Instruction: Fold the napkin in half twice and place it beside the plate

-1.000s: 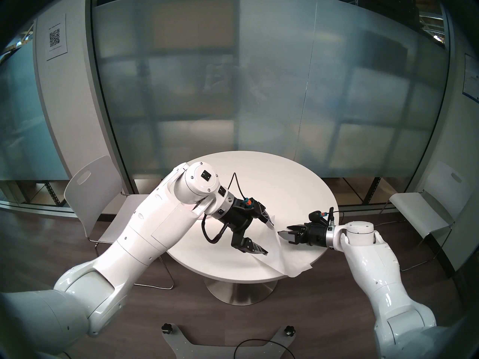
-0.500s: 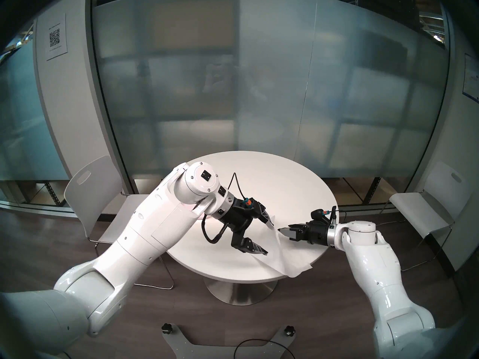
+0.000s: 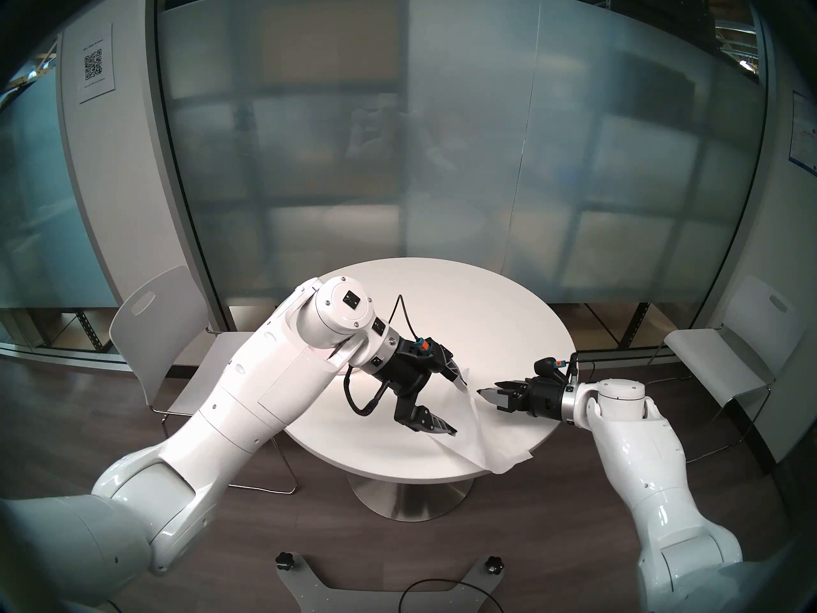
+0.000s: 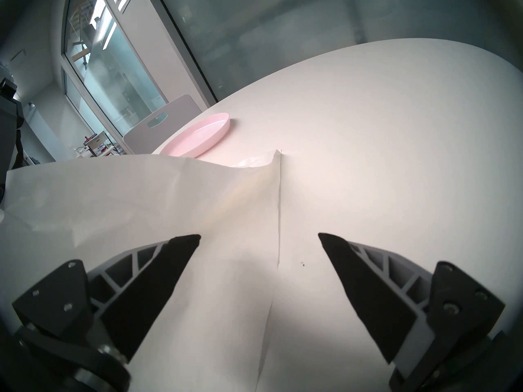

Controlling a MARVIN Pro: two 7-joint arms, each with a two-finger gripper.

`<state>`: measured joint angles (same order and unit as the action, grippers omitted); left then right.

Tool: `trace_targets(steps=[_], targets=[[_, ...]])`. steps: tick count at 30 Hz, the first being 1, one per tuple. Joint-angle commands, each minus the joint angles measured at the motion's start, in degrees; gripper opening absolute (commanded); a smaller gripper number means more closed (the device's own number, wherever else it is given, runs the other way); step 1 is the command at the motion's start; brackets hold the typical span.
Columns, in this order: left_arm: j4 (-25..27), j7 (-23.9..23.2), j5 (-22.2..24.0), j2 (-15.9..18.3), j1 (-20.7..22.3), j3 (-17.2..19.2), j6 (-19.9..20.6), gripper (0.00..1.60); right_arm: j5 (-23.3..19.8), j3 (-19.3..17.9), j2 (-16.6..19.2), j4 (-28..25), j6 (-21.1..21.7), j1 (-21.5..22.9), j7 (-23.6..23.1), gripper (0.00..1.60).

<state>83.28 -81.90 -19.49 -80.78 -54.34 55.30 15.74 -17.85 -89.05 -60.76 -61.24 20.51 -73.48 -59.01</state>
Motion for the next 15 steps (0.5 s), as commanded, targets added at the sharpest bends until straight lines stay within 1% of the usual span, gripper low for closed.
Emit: trace_targets(steps=[1, 2, 3, 4, 5, 6, 8, 9, 10, 15], targets=[[0.51, -0.06, 0.15, -0.31, 0.67, 0.22, -0.11, 1.6, 2.62, 0.75, 1.11, -3.92, -6.03, -2.61, -1.1, 1.6], [0.51, -0.06, 0.15, -0.31, 0.67, 0.22, -0.11, 1.6, 3.71, 1.44, 1.13, -3.98, -9.14, -3.07, -1.71, 1.6], [0.51, -0.06, 0.15, -0.31, 0.67, 0.22, -0.11, 1.6, 4.77, 1.53, 1.12, -4.61, -8.67, -3.38, -1.71, 1.6], [0.51, -0.06, 0.15, -0.31, 0.67, 0.22, -0.11, 1.6, 4.93, 2.13, 1.27, -4.04, -11.12, -3.42, -1.95, 1.6], [0.51, -0.06, 0.15, -0.31, 0.67, 0.22, -0.11, 1.6, 5.11, 1.97, 1.06, -4.16, -10.87, -3.65, -2.33, 1.6], [0.51, -0.07, 0.15, -0.31, 0.67, 0.22, -0.11, 1.6, 5.37, 2.18, 1.07, -3.88, -12.95, -3.8, -2.09, 1.6], [0.51, -0.07, 0.15, -0.31, 0.67, 0.22, -0.11, 1.6, 6.14, 2.21, 1.11, -4.42, -12.38, -4.01, -2.44, 1.6], [0.51, -0.07, 0.15, -0.31, 0.67, 0.22, -0.11, 1.6, 6.07, 2.43, 1.15, -4.14, -14.46, -4.19, -2.13, 1.6], [0.51, -0.07, 0.15, -0.31, 0.68, 0.22, -0.11, 1.6, 5.57, 1.85, 0.9, -4.5, -15.0, -4.67, -2.55, 1.6], [0.51, -0.07, 0.15, -0.31, 0.68, 0.22, -0.11, 1.6, 6.12, 1.5, 1.31, -6.11, -15.91, -5.56, -2.46, 1.6]])
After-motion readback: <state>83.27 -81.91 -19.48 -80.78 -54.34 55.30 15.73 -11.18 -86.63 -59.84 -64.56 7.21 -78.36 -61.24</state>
